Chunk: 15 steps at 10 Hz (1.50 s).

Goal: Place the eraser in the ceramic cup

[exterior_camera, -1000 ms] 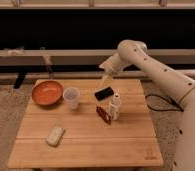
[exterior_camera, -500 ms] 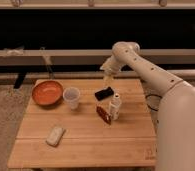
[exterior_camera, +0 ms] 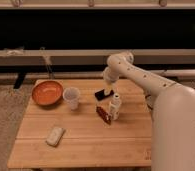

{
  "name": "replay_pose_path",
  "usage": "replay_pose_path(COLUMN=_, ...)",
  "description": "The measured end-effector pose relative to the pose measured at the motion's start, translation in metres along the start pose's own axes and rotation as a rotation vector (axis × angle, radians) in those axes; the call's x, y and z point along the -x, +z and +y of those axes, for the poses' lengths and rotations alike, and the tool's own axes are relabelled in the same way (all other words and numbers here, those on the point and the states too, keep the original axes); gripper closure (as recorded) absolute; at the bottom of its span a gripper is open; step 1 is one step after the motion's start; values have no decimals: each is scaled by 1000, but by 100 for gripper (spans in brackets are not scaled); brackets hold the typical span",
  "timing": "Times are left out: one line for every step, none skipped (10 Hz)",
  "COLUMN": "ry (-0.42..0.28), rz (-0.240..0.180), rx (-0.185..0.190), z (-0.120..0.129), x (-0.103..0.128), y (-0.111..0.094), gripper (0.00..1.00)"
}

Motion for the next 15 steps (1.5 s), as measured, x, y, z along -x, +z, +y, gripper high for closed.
replay_pose_path(ry=-14, rz=22, rx=23, z=-1, x=-6, y=10, gripper=20)
replay_pose_path(ry=-28, rz=46, rx=40, z=-8, x=-14, y=17, gripper=20)
replay_pose_path(ry=-36, rz=70, rx=64, z=-13, x=-25, y=25, gripper=20)
replay_pose_path(ry=-38, rz=80, rx=83, z=-14, x=-30, y=29, gripper=20)
replay_pose_path(ry=-41, rz=94, rx=129, z=-11, x=-36, y=38, gripper=20)
replay_pose_path(ry=-51, rz=112, rx=179, z=-6, x=-39, y=46, gripper=20)
replay_pose_path(ry=-59, rz=125, rx=221, z=0, x=-38, y=54, gripper=20)
replay_pose_path(ry=-60, rz=133, rx=235, z=3, x=-40, y=56, gripper=20)
replay_pose_path(ry=-57, rz=145, rx=260, z=11, x=-44, y=60, gripper=20)
replay_pose_path(ry=-57, rz=148, rx=268, z=12, x=-42, y=63, gripper=20)
replay_pose_path(ry=-55, rz=148, rx=278, z=15, x=-41, y=65, gripper=20)
replay_pose_path(ry=-52, rz=155, rx=283, z=17, x=-43, y=66, gripper=20)
replay_pose_path(ry=-50, rz=163, rx=288, z=20, x=-46, y=67, gripper=20)
replay_pose_path(ry=-50, rz=167, rx=294, z=22, x=-46, y=68, gripper=20)
replay_pose_path(ry=-51, rz=173, rx=301, z=23, x=-46, y=69, gripper=22)
